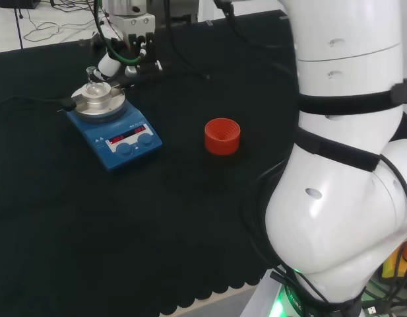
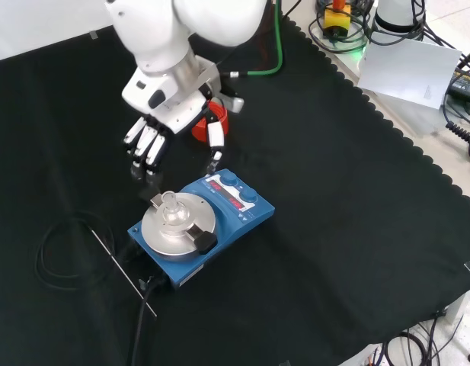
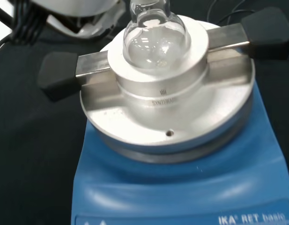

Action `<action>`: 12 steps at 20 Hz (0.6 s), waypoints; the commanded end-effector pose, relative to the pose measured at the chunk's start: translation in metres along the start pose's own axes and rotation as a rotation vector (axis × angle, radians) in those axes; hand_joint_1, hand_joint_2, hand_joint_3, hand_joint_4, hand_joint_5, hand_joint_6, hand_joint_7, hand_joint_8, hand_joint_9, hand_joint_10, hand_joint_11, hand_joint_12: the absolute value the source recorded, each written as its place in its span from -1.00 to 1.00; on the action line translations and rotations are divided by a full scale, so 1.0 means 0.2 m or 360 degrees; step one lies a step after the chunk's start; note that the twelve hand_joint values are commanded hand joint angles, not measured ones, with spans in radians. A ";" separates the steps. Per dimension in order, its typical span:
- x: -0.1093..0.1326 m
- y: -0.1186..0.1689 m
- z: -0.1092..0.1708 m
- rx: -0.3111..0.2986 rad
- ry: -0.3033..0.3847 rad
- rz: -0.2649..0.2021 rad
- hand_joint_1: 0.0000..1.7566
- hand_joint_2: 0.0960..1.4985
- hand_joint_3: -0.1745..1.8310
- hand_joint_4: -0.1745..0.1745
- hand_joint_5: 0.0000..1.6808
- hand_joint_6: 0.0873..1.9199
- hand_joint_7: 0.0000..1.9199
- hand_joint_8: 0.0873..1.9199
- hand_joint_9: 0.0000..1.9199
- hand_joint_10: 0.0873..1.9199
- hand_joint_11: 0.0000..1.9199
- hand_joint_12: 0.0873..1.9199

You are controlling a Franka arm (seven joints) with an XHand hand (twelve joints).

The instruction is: Turn on the heater.

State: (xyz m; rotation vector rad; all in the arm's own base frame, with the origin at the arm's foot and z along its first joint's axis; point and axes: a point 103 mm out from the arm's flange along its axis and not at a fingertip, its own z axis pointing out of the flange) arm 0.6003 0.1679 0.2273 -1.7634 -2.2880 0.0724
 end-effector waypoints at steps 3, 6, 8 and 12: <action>-0.03 -0.33 -0.08 -0.0106 0.0029 0.0122 -0.08 -0.26 -0.29 -0.19 -0.48 -0.45 -0.77 -0.32 -0.48 -0.34 -0.87 0.45; -0.03 -0.41 -0.05 -0.0078 0.0036 0.0148 -0.09 -0.24 -0.29 -0.19 -0.47 -0.46 -0.74 -0.31 -0.47 -0.34 -0.87 0.45; -0.02 -0.47 -0.03 -0.0064 0.0023 0.0161 -0.10 -0.23 -0.29 -0.19 -0.46 -0.46 -0.68 -0.30 -0.43 -0.33 -0.84 0.44; -0.01 -0.57 0.05 0.0010 0.0004 0.0184 -0.05 -0.19 -0.25 -0.23 -0.41 -0.44 -0.44 -0.27 -0.23 -0.38 -0.67 0.38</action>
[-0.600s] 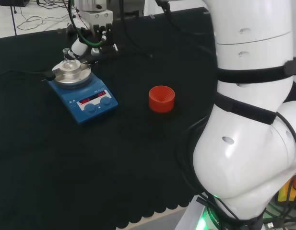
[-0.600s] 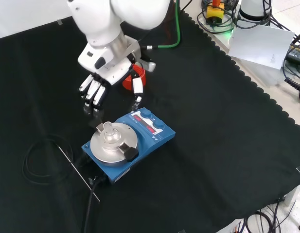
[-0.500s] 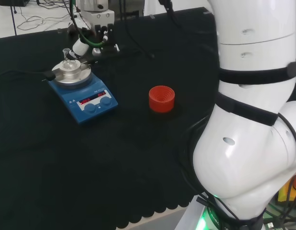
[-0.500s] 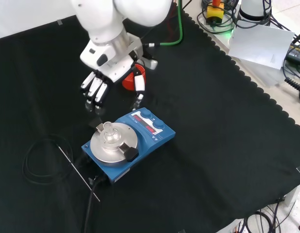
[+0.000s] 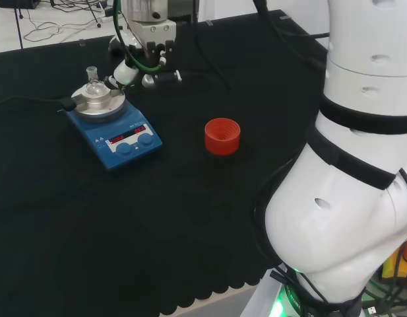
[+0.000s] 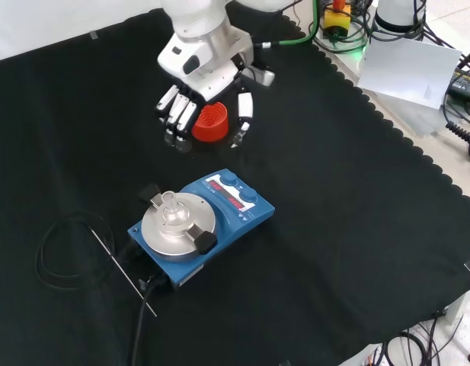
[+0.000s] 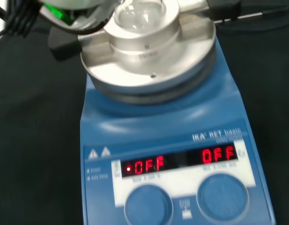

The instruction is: Turn on the heater.

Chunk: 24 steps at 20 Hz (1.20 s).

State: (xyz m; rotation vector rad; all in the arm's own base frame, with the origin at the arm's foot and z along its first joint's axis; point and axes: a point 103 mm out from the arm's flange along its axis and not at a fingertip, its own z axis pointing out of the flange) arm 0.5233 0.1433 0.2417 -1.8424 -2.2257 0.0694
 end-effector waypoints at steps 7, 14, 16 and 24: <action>0.02 -0.32 0.18 0.0140 -0.0068 0.0081 0.06 -0.17 -0.19 -0.53 -0.33 -0.39 0.11 0.01 0.35 -0.22 0.01 0.09; 0.08 -0.39 0.32 0.0297 -0.0118 0.0056 0.26 -0.06 -0.16 -0.93 -0.22 -0.35 0.53 0.50 0.68 0.50 0.63 0.08; 0.09 -0.39 0.36 0.0345 -0.0135 0.0046 0.38 -0.04 -0.11 -0.90 -0.25 -0.32 0.58 0.60 0.71 0.63 0.59 0.17; 0.10 -0.38 0.49 0.0561 -0.0172 0.0033 0.65 -0.15 0.20 -0.57 -0.56 -0.10 0.70 0.69 0.76 0.77 0.46 0.45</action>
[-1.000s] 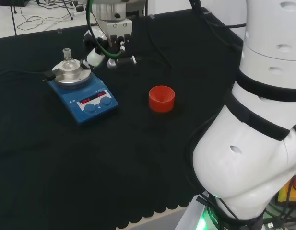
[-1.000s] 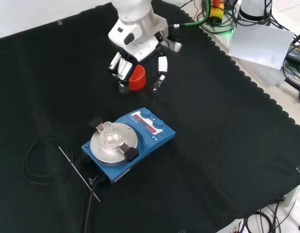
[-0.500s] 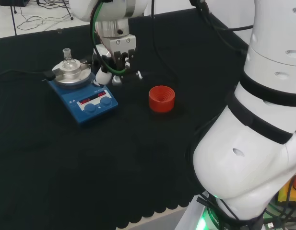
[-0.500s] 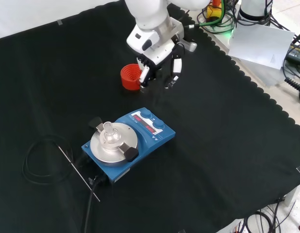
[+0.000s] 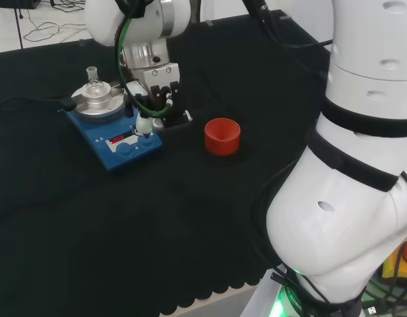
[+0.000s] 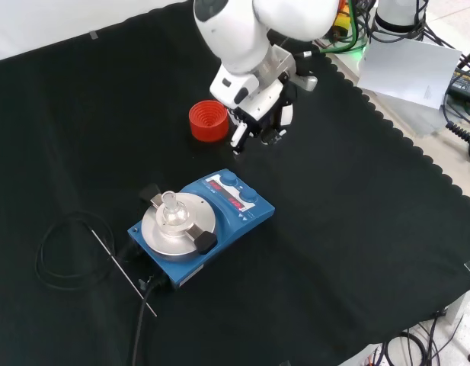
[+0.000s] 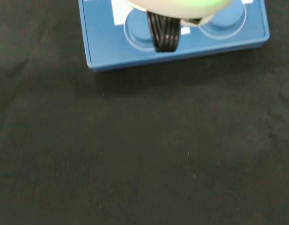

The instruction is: Turn on the heater.

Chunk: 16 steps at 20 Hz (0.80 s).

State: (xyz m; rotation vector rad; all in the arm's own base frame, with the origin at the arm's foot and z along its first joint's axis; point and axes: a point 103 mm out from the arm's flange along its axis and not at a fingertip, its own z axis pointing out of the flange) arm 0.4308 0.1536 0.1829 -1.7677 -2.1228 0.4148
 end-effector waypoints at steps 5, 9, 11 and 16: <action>0.02 0.04 0.14 0.0241 -0.0067 -0.0029 0.67 -0.17 0.24 -0.48 -0.63 -0.14 0.71 0.70 0.76 0.78 0.46 0.47; 0.04 0.05 0.17 0.0263 -0.0075 -0.0043 0.67 -0.19 0.27 -0.44 -0.65 -0.17 0.71 0.70 0.77 0.79 0.46 0.48; 0.04 0.05 0.18 0.0279 -0.0076 -0.0048 0.67 -0.19 0.27 -0.42 -0.66 -0.18 0.71 0.70 0.77 0.79 0.46 0.48; 0.06 0.05 0.21 0.0296 -0.0078 -0.0070 0.68 -0.20 0.29 -0.36 -0.71 -0.26 0.72 0.70 0.77 0.79 0.46 0.49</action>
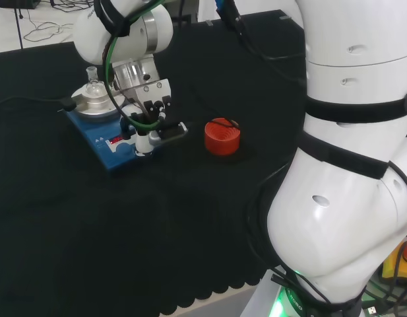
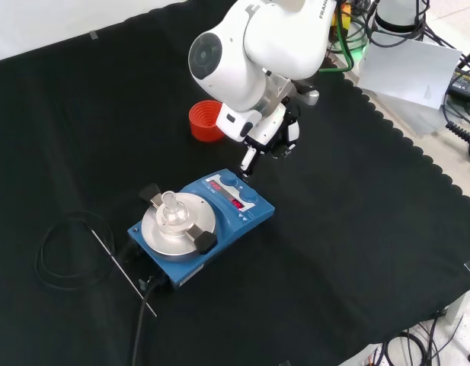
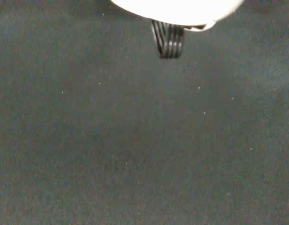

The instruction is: Turn on the heater.

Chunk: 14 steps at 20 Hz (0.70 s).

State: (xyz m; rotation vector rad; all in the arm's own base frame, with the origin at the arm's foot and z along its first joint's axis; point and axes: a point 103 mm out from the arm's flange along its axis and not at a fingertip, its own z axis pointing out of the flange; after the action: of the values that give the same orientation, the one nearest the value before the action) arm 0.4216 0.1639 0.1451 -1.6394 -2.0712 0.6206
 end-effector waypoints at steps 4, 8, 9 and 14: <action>0.03 0.01 0.02 0.0010 -0.0016 -0.0032 0.68 -0.21 0.30 -0.33 -0.71 -0.34 0.72 0.69 0.77 0.79 0.46 0.49; 0.02 0.03 0.02 0.0004 -0.0017 -0.0037 0.68 -0.21 0.30 -0.31 -0.70 -0.40 0.72 0.69 0.77 0.79 0.46 0.49; 0.02 0.03 0.02 0.0006 -0.0017 -0.0037 0.68 -0.21 0.30 -0.30 -0.70 -0.40 0.72 0.69 0.77 0.79 0.46 0.49; 0.01 0.05 0.04 0.0016 -0.0014 -0.0040 0.68 -0.21 0.30 -0.29 -0.69 -0.43 0.72 0.69 0.78 0.79 0.45 0.49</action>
State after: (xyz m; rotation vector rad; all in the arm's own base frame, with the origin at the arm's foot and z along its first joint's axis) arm 0.4238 0.1681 0.1356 -1.6087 -2.0895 0.6286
